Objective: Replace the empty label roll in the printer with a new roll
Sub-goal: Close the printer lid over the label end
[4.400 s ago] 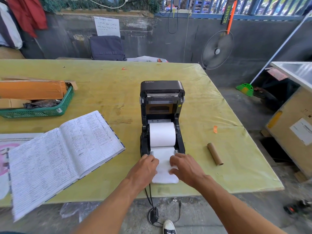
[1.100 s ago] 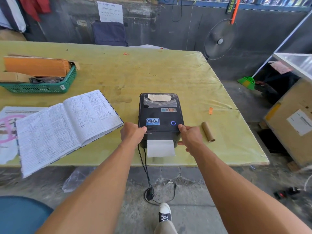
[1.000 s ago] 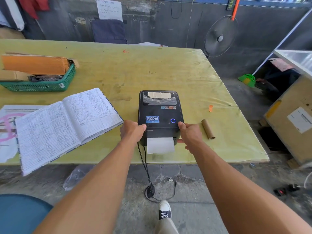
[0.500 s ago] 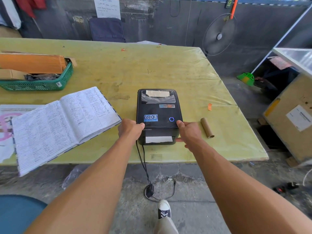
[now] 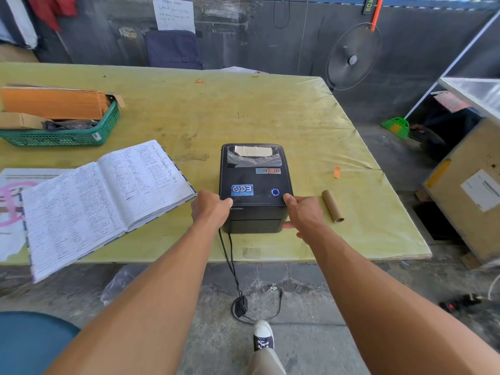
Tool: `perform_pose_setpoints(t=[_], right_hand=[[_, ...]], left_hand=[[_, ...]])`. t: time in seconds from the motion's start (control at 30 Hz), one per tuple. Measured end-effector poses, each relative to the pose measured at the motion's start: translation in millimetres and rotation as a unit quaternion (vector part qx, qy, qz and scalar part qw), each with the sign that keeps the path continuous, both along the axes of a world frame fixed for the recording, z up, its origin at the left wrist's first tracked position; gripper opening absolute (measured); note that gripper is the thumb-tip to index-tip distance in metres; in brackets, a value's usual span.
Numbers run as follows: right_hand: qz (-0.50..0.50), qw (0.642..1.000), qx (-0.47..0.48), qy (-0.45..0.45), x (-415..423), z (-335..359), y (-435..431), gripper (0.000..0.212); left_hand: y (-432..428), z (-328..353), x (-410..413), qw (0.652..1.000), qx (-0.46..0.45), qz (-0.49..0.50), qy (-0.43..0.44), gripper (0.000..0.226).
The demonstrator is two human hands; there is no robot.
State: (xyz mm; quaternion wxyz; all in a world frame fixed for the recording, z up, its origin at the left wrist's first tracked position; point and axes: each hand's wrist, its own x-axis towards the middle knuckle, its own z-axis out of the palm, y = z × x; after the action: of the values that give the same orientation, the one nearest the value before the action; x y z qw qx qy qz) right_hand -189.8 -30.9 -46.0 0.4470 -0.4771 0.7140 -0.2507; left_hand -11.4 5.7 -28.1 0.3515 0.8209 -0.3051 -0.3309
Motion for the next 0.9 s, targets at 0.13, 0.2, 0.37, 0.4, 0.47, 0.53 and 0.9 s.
perform_pose_setpoints(t=[0.13, 0.2, 0.37, 0.4, 0.47, 0.53, 0.9], right_hand=[[-0.004, 1.0, 0.003, 0.001, 0.7, -0.7, -0.1, 0.035], [-0.006, 1.0, 0.003, 0.0, 1.2, -2.1, -0.8, 0.036], [-0.008, 1.0, 0.005, -0.006, 1.4, -4.3, -2.3, 0.037], [-0.009, 1.0, 0.006, -0.006, 1.3, -4.7, -2.7, 0.037], [-0.01, 1.0, 0.007, -0.003, 1.1, -5.2, -2.8, 0.037], [-0.01, 1.0, 0.006, -0.003, 1.1, -5.2, -2.8, 0.038], [-0.009, 1.0, 0.004, -0.002, 0.6, -7.4, -3.9, 0.038]], left_hand=[[0.5, 0.6, 0.8, 1.0, 0.001, -0.005, -0.012, 0.017], [0.6, 1.1, 0.8, 1.0, 0.005, -0.009, -0.013, 0.017], [0.1, 1.7, 1.0, 1.0, 0.015, -0.001, -0.004, 0.034], [-0.7, 0.4, 1.3, 1.0, 0.008, 0.002, 0.001, 0.024], [-1.3, -1.5, 1.4, 1.0, 0.003, 0.005, -0.004, 0.027], [-3.1, -5.4, 2.4, 1.0, 0.004, 0.004, -0.004, 0.036], [-3.7, -3.8, 6.3, 1.0, 0.006, -0.002, -0.001, 0.034]])
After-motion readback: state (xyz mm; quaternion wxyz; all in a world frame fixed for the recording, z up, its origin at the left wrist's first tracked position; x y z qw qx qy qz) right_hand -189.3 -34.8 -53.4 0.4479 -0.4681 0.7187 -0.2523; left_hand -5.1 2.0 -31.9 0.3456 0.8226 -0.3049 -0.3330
